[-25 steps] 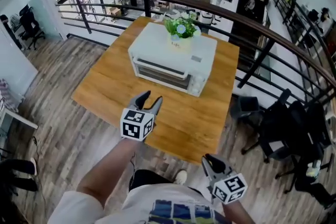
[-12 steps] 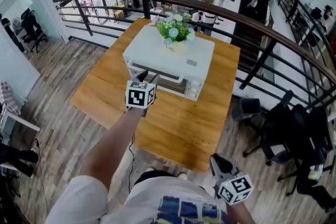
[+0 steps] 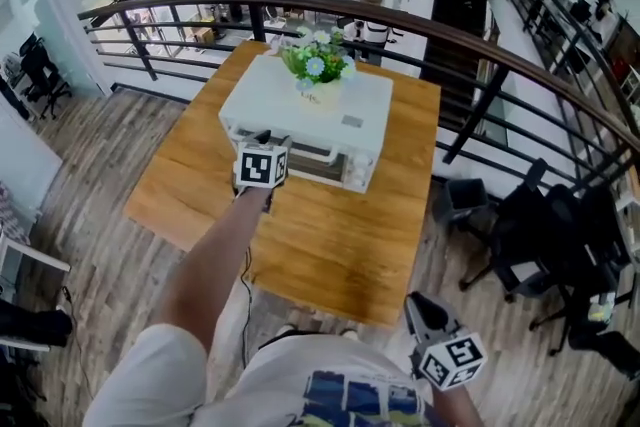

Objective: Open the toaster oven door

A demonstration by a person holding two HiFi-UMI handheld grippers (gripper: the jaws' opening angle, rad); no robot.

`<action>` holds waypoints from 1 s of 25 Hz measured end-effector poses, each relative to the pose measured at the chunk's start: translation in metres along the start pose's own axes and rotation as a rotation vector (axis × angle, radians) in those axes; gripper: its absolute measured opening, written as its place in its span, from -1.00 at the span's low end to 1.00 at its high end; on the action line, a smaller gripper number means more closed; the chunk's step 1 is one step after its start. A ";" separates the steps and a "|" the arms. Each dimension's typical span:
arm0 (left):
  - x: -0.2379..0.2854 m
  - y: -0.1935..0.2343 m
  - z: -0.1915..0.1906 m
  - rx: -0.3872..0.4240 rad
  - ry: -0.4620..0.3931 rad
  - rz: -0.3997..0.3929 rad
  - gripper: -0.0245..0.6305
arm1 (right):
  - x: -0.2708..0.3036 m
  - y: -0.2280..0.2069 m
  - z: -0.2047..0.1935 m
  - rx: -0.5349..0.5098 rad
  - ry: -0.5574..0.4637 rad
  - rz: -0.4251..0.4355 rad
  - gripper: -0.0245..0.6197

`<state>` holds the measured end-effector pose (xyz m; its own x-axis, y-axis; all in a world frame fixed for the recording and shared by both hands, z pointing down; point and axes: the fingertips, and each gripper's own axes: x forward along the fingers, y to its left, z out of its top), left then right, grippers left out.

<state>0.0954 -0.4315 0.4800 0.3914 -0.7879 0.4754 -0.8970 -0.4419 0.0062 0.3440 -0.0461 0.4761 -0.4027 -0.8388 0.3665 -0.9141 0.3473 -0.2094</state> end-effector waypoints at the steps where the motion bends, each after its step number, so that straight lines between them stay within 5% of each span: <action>1: 0.003 0.000 -0.001 0.001 0.006 -0.004 -0.37 | -0.001 0.001 -0.002 0.005 0.003 -0.007 -0.81; 25: -0.002 0.000 -0.027 0.005 0.054 -0.026 -0.41 | 0.012 0.027 -0.009 0.030 0.013 -0.028 -0.83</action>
<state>0.0895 -0.4184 0.5024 0.4026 -0.7519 0.5222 -0.8858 -0.4639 0.0149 0.3137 -0.0431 0.4829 -0.3780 -0.8422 0.3844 -0.9231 0.3110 -0.2264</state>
